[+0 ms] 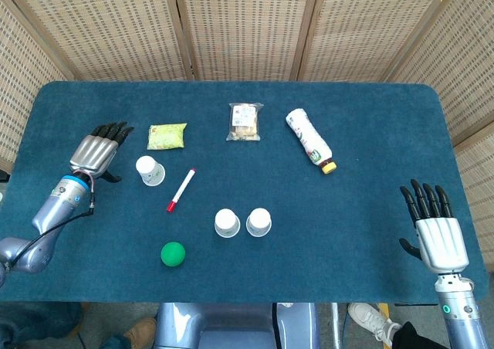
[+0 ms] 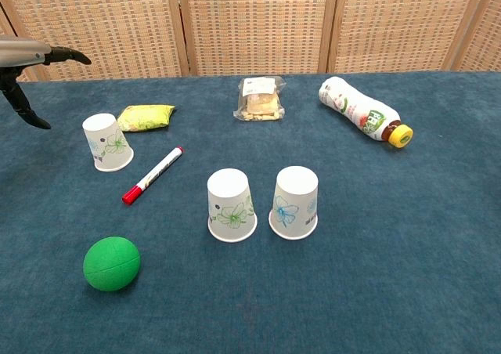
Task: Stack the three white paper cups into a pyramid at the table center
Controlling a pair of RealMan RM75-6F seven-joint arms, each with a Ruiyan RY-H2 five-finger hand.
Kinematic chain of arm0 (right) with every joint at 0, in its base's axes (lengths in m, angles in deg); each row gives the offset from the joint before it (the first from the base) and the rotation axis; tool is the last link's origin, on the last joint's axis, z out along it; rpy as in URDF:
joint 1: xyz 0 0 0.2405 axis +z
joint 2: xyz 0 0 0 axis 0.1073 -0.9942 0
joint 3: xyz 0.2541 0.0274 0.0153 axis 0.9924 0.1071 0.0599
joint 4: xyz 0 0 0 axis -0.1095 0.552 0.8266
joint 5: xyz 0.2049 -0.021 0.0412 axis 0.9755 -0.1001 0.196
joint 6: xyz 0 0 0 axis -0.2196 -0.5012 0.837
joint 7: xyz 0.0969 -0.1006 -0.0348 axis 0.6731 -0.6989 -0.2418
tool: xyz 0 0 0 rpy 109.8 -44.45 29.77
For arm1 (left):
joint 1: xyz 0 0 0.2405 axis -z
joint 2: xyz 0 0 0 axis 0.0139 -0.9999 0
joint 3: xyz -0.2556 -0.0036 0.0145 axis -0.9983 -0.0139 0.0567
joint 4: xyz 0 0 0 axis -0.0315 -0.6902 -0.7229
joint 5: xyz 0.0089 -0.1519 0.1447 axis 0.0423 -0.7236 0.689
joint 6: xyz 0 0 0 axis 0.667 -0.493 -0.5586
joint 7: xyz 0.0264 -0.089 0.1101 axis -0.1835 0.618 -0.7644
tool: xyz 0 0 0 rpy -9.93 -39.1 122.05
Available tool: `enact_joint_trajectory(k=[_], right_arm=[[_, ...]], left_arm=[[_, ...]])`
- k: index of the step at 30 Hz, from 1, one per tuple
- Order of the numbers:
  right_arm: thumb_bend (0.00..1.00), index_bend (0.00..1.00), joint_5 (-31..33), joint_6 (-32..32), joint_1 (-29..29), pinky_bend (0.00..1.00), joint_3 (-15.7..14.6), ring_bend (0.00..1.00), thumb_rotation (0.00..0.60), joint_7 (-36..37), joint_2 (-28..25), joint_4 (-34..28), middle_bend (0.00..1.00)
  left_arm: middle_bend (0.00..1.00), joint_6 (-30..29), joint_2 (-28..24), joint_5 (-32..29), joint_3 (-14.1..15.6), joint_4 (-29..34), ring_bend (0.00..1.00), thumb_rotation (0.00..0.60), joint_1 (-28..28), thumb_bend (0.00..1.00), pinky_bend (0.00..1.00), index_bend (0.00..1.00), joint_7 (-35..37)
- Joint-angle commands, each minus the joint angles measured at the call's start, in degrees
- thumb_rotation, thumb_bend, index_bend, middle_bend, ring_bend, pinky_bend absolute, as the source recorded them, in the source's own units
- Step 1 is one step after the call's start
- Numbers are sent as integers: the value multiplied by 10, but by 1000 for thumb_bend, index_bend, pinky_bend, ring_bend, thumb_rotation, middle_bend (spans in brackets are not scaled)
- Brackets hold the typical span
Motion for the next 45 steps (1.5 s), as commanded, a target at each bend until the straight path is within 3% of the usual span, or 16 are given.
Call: enact_joint_trajectory(k=[1,7,14,23,32,39,45], right_arm=[[0,0,-2,-4,-3,0,5,0,600,-4,1,0,0],[0,0,-5,-12,-10,0,18,0,600,-11,2,0,0],[0,0,-8,-26,-16,0,27,0,600,-14,6,3,0],[0,0,-17,-33,-23,0,37,0,600,-12,4,1,0],[0,0,-24,-37,-30,0,45,0,600,-6,2,-2,0],[0,0,-28,-43,-33,0,50,0,600,-1,-1,-6,0],[0,0,-30,-45,-36,0,54,0,600,4,-5,-11,0]], left_arm=[[0,25,21,-6,10,-28,46,600,15,0,126,72,16],[49,35,57,15,19,-74,106,600,27,0,157,140,57],[165,39,98,28,23,-130,210,600,39,0,273,282,91],[198,19,130,59,28,-170,257,600,48,0,330,334,133],[328,9,148,70,30,-183,389,600,52,118,423,478,158],[355,-17,122,74,23,-147,411,600,49,141,437,508,165],[359,-51,68,90,9,-60,413,600,47,141,438,510,177]])
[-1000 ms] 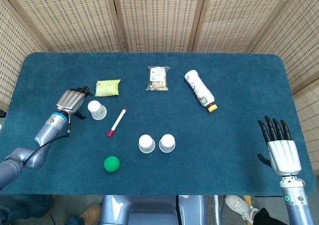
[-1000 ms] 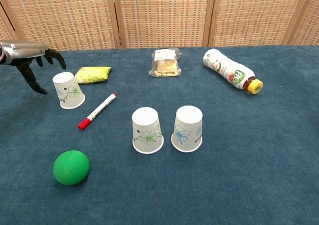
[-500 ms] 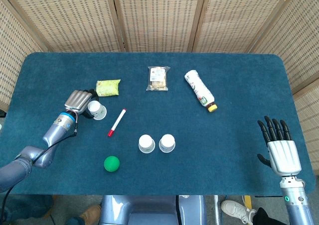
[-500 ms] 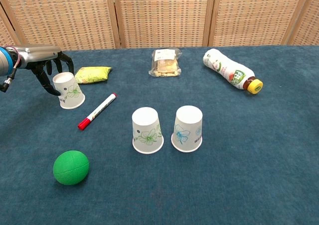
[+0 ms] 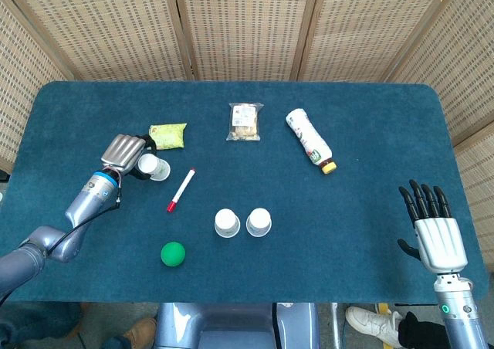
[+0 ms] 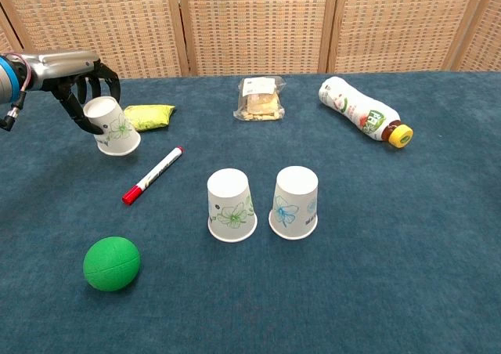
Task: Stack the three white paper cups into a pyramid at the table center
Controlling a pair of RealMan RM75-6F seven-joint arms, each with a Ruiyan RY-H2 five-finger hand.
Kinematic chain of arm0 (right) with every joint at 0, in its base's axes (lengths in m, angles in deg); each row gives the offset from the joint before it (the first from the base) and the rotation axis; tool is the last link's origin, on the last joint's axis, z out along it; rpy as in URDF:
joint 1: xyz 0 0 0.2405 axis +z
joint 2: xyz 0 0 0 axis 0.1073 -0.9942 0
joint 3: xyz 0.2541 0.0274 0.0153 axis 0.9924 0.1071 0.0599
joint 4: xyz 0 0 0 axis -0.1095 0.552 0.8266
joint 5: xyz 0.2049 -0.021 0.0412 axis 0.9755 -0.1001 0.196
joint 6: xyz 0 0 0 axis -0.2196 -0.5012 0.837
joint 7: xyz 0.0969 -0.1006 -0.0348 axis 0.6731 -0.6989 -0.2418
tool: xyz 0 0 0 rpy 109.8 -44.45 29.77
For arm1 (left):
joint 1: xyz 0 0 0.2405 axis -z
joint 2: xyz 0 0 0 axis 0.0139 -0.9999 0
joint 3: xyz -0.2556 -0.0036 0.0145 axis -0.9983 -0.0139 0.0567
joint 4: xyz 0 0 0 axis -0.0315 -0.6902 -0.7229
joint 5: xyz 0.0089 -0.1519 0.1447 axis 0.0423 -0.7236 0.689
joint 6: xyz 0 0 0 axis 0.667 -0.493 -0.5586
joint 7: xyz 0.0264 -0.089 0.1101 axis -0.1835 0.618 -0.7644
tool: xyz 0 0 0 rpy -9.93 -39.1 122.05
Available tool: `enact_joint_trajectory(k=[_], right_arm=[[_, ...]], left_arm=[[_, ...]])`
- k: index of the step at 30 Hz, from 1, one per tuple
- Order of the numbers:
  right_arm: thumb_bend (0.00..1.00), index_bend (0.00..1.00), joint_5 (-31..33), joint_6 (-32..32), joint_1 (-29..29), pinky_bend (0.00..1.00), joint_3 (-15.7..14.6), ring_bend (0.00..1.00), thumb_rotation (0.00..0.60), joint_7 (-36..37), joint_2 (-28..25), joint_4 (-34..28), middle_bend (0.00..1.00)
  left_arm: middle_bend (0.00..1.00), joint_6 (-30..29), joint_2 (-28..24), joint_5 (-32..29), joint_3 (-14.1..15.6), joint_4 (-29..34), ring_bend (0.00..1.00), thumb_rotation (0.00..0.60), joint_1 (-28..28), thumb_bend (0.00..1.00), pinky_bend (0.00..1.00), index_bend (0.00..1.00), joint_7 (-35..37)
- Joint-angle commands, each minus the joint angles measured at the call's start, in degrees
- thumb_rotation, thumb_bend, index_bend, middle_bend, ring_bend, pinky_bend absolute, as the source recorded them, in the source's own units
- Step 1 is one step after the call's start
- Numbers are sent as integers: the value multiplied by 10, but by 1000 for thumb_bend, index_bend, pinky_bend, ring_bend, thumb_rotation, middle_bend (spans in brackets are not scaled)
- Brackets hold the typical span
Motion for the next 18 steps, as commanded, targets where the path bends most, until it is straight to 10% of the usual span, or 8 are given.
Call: enact_joint_trajectory(k=[1,8,18], right_arm=[[0,0,0,0,-1,0,2,0,600,2,-2,-2,0],[0,0,-3,5,-6,0,10,0,600,11,-10,-9,0],[0,0,-5,7,-14,0,17,0,600,28,-19,-13,0]], left_arm=[[359,-25,-43,14,-11,69,413,600,-1,139,438,510,8],[359,-40,-125,51,-28,282,413,600,22,136,438,510,-27],[359,-4,-92,-35,-44,366,413,600,85,133,438,510,-154]])
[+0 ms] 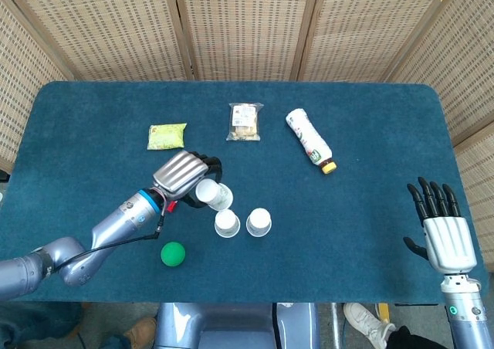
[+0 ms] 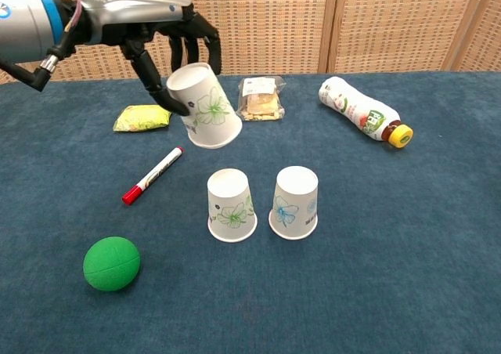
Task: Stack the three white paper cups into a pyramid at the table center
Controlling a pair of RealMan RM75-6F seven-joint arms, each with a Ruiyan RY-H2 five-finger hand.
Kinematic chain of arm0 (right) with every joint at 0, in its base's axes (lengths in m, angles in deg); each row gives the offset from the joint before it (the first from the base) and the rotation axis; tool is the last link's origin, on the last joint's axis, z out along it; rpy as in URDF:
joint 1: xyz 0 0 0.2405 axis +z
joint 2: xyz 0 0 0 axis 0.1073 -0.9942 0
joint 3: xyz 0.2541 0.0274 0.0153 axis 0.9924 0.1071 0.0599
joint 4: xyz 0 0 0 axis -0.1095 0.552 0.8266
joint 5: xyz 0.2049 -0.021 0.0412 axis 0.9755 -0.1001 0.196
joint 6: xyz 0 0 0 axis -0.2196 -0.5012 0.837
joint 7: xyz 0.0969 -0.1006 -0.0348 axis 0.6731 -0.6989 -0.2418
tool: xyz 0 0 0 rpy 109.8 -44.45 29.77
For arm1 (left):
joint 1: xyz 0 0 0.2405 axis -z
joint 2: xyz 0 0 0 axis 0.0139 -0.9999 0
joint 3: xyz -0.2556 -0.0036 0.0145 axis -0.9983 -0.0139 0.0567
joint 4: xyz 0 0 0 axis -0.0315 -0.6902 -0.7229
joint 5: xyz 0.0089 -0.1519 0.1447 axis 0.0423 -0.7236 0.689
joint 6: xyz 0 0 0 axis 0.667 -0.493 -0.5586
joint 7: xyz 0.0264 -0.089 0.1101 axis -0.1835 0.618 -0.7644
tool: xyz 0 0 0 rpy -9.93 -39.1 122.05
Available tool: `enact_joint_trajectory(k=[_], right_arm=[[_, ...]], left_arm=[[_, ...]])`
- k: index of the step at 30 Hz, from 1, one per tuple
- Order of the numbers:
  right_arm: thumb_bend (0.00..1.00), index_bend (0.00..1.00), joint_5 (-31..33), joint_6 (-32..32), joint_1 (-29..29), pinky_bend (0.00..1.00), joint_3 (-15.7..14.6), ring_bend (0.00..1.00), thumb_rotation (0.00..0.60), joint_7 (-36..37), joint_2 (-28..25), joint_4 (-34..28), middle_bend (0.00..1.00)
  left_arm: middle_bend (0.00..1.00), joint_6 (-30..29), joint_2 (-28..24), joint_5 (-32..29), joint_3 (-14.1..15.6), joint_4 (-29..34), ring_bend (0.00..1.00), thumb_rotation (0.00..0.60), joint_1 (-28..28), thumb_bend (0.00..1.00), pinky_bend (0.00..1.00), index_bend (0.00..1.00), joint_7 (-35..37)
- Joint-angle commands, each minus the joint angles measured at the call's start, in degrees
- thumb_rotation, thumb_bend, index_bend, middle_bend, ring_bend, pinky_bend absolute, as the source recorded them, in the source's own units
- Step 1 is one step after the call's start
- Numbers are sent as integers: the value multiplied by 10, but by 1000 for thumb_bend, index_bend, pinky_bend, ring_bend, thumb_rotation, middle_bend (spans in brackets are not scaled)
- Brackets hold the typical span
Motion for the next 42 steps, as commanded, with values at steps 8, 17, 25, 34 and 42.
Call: enact_joint_trajectory(k=[8,17,25,34,42], right_arm=[[0,0,5,-4,-3,0,8,0,600,12,-5,4,0],[0,0,6,-9,-5,0,12,0,600,21,-7,5,0],[0,0,5,-13,-5,0,15,0,600,22,-8,6,0],[0,0,3,-12,-7,0,16,0,600,20,-8,4,0],[0,0,-1,-11,-8,0,16,0,600,20,-9,2,0]], left_arm=[[359,20,53,-116,4,24,413,600,70,133,438,510,-135],[359,10,75,-163,19,22,413,600,94,133,438,510,-179],[359,2,78,-182,27,21,413,600,103,131,438,510,-185],[328,-11,88,-188,36,19,387,600,109,110,414,472,-194],[60,-1,78,-189,40,28,84,600,109,0,226,215,-178]])
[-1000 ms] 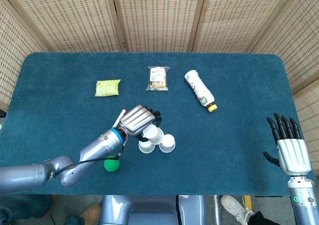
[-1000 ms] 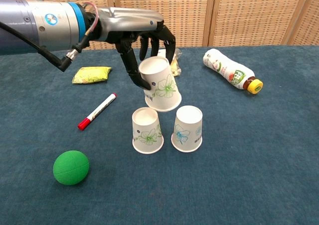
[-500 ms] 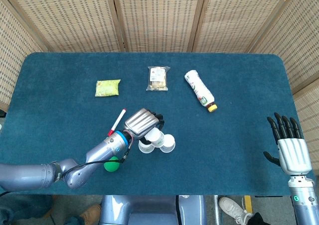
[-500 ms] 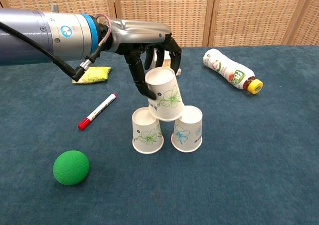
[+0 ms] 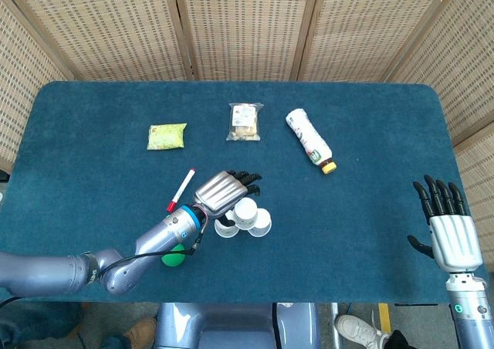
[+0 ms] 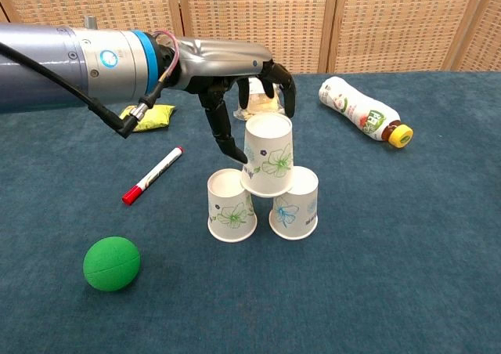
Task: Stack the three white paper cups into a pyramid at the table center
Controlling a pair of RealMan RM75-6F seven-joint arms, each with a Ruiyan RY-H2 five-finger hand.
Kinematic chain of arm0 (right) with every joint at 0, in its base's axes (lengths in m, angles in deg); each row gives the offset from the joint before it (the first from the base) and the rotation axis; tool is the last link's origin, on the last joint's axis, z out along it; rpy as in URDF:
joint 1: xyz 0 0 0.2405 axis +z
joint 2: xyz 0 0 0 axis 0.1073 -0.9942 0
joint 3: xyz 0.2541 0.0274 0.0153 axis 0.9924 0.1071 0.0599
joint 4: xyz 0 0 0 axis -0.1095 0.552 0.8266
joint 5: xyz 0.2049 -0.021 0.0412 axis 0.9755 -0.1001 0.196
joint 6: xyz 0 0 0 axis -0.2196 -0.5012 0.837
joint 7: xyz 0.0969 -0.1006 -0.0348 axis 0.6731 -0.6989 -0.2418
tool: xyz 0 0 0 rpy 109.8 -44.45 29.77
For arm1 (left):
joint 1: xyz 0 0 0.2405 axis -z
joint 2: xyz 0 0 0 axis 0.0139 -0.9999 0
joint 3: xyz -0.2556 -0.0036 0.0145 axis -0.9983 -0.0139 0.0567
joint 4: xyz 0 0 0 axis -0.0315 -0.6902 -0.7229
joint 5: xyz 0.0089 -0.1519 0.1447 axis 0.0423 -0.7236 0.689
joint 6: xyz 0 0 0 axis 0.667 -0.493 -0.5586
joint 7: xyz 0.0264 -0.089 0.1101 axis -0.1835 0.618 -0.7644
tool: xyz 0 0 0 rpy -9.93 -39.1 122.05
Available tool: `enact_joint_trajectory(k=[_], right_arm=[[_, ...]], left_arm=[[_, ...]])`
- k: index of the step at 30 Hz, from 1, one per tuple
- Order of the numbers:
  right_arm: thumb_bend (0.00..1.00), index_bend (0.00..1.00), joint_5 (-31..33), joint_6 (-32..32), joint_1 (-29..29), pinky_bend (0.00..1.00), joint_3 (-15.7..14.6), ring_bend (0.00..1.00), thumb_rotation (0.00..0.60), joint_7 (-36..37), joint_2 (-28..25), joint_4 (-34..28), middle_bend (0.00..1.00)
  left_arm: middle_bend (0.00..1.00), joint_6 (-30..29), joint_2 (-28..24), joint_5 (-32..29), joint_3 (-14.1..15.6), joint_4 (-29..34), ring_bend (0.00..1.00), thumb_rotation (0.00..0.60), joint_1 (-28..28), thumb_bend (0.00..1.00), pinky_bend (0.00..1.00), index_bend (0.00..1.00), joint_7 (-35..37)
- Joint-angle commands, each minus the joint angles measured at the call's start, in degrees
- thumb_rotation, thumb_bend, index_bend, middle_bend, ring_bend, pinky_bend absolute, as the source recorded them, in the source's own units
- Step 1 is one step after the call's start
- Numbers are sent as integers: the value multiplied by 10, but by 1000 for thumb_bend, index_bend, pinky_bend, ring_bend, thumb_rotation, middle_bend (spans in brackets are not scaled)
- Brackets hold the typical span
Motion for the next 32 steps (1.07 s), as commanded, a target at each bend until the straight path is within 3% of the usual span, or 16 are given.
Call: enact_joint_trajectory(k=[1,7,11,14,19,24,32], right_arm=[[0,0,-2,1,0,0,0,0,600,0,0,-1,0],[0,0,-6,4,-3,0,0,0,600,0,-2,-5,0],[0,0,-11,7,-5,0,-1,0,600,1,-3,-8,0],[0,0,-13,9,-6,0,-1,0,600,1,-4,-11,0],[0,0,-14,13,-10,0,-2,0,600,1,-7,-16,0],[0,0,-12,16,-12,0,0,0,600,-4,-7,-18,0],[0,0,-10,15,-14,0,1,0,600,-5,-6,-19,0]], left_arm=[[55,9,-11,-3,2,8,78,600,1,0,219,207,7],[9,-10,-45,9,-1,43,30,600,-9,0,186,145,15],[0,-43,-81,32,-4,73,0,600,-32,0,101,20,29],[0,-76,-114,53,0,94,0,600,-61,0,22,0,45],[0,-191,-166,85,36,126,0,600,-148,0,0,0,26],[0,-335,-176,109,90,124,0,600,-272,0,0,0,31],[0,-441,-158,168,144,51,0,600,-408,0,0,0,128]])
